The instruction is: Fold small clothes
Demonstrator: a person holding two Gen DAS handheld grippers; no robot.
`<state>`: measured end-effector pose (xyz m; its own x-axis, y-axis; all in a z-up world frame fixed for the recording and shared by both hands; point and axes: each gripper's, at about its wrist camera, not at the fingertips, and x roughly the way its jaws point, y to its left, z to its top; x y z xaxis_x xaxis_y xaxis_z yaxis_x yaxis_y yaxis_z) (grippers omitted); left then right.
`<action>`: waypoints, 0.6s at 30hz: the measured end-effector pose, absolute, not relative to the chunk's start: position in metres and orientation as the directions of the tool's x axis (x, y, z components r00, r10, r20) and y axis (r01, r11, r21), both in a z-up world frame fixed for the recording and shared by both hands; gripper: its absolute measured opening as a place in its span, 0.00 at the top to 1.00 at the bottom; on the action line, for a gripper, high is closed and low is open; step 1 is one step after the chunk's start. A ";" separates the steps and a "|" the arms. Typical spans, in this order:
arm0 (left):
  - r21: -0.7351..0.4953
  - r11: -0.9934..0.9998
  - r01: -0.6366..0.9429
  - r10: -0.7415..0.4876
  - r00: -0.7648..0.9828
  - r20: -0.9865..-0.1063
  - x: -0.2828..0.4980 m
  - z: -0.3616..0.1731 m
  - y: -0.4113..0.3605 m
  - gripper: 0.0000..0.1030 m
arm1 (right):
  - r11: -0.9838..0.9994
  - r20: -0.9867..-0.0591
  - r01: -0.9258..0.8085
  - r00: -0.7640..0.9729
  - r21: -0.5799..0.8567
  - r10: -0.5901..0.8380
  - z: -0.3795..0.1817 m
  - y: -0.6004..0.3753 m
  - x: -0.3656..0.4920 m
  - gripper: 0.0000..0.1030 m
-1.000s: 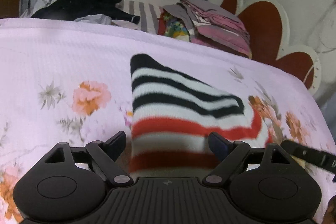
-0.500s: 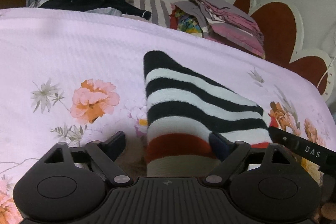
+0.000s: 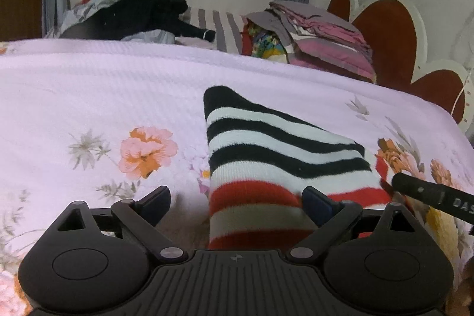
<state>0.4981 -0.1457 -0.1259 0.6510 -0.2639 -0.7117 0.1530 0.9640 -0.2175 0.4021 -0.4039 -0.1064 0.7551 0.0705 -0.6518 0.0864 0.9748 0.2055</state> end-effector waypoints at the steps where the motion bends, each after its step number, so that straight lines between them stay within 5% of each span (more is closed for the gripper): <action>1: -0.213 0.965 0.154 -0.261 0.650 -0.714 0.495 -0.124 -0.145 0.08 | 0.974 -0.646 0.080 0.760 0.210 0.077 -0.103 -0.403 0.396 0.68; 18: -0.171 0.965 0.197 -0.259 0.633 -0.729 0.450 -0.116 -0.143 0.08 | 0.976 -0.683 0.075 0.725 0.206 0.089 -0.106 -0.401 0.335 0.71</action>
